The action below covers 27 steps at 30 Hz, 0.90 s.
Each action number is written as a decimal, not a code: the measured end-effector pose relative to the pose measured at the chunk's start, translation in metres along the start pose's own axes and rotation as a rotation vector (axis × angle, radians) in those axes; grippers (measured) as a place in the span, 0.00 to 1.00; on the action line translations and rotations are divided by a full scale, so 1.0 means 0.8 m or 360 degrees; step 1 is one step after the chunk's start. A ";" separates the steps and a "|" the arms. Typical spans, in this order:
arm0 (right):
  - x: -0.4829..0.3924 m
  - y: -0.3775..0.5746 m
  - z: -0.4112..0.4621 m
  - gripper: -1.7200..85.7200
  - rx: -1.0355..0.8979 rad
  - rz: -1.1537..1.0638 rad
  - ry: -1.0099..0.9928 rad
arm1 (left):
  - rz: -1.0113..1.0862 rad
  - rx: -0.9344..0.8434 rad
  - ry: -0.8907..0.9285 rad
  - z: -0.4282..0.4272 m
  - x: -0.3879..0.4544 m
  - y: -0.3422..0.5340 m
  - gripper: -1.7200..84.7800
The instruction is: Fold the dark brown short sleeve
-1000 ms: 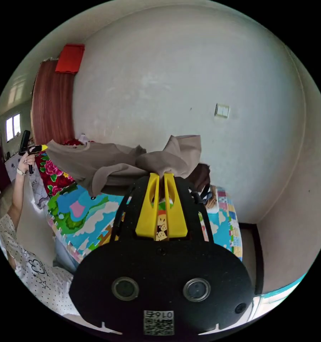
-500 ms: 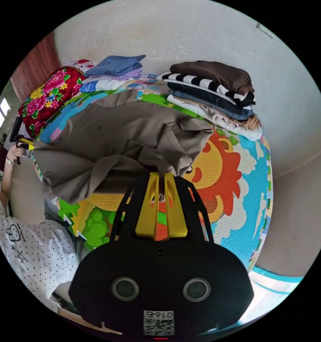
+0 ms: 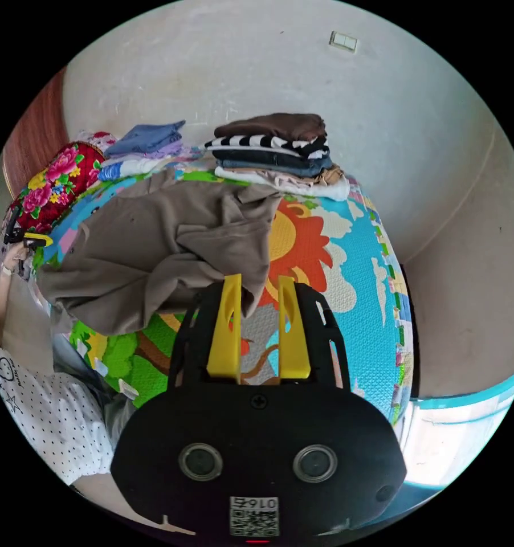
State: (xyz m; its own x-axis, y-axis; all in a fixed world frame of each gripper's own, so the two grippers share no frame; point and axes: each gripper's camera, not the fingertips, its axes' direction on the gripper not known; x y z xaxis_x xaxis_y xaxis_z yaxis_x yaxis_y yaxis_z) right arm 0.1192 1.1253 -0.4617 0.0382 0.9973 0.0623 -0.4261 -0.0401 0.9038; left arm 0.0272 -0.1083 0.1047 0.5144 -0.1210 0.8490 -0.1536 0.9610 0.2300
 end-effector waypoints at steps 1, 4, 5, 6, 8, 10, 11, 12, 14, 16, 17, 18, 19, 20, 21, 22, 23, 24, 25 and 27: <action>-0.001 0.000 0.000 0.19 0.0091 0.0064 -0.0040 | -0.0028 0.0030 0.0017 0.006 -0.001 -0.007 0.08; -0.002 -0.007 0.017 0.24 0.0108 0.0174 -0.0083 | -0.0161 0.0076 0.0136 0.046 -0.005 -0.035 0.09; -0.001 -0.010 0.027 0.24 0.0075 0.0203 -0.0118 | -0.0192 0.0045 0.0182 0.066 -0.005 -0.043 0.09; -0.001 -0.011 0.033 0.24 0.0057 0.0219 -0.0143 | -0.0190 -0.0010 0.0207 0.085 -0.001 -0.049 0.08; 0.002 -0.013 0.054 0.23 -0.0032 0.0277 -0.0263 | -0.0117 -0.0053 0.0167 0.106 0.011 -0.053 0.05; 0.001 -0.012 0.067 0.21 -0.0091 0.0301 -0.0330 | -0.0016 0.0009 0.0073 0.106 0.026 -0.050 0.03; 0.000 -0.012 0.075 0.18 -0.0124 0.0312 -0.0326 | 0.0042 0.0016 0.0007 0.107 0.035 -0.047 0.02; -0.001 -0.011 0.078 0.16 -0.0140 0.0317 -0.0306 | 0.0094 0.0023 -0.0053 0.106 0.042 -0.043 0.02; -0.009 -0.010 0.087 0.06 -0.0186 0.0296 -0.0151 | 0.0113 0.0032 -0.0137 0.104 0.046 -0.037 0.01; -0.017 -0.011 0.088 0.05 -0.0180 0.0256 -0.0130 | 0.0087 0.0062 -0.0178 0.097 0.042 -0.029 0.01; -0.021 -0.013 0.086 0.04 -0.0170 0.0251 -0.0131 | 0.0053 0.0106 -0.0203 0.088 0.037 -0.023 0.01; -0.024 -0.014 0.085 0.04 -0.0161 0.0245 -0.0132 | 0.0007 0.0148 -0.0233 0.078 0.029 -0.018 0.01; -0.030 -0.015 0.081 0.04 -0.0135 0.0222 -0.0144 | -0.0017 0.0162 -0.0247 0.074 0.024 -0.015 0.01; -0.036 -0.016 0.078 0.04 -0.0108 0.0195 -0.0173 | -0.0062 0.0188 -0.0275 0.067 0.014 -0.010 0.01; -0.040 -0.017 0.076 0.03 -0.0097 0.0177 -0.0198 | -0.0106 0.0206 -0.0332 0.061 0.004 -0.005 0.01; -0.047 -0.018 0.074 0.03 -0.0084 0.0139 -0.0254 | -0.0127 0.0207 -0.0370 0.059 -0.002 -0.003 0.01; -0.055 -0.019 0.074 0.03 -0.0091 0.0102 -0.0295 | -0.0171 0.0187 -0.0438 0.059 -0.014 -0.001 0.01; -0.059 -0.020 0.075 0.03 -0.0107 0.0088 -0.0303 | -0.0214 0.0135 -0.0466 0.061 -0.027 0.002 0.01; -0.065 -0.022 0.078 0.03 -0.0164 0.0079 -0.0289 | -0.0248 0.0112 -0.0467 0.061 -0.033 0.003 0.01; -0.073 -0.026 0.081 0.04 -0.0238 0.0140 -0.0147 | -0.0500 0.0277 -0.0395 0.032 -0.049 0.023 0.01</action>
State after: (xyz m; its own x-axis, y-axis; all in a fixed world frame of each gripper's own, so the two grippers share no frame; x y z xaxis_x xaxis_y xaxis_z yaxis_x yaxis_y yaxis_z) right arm 0.1845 1.0639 -0.4570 0.0750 0.9802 0.1830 -0.5610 -0.1103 0.8205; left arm -0.0170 -0.0918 0.0878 0.3435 -0.4776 0.8086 -0.1726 0.8142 0.5543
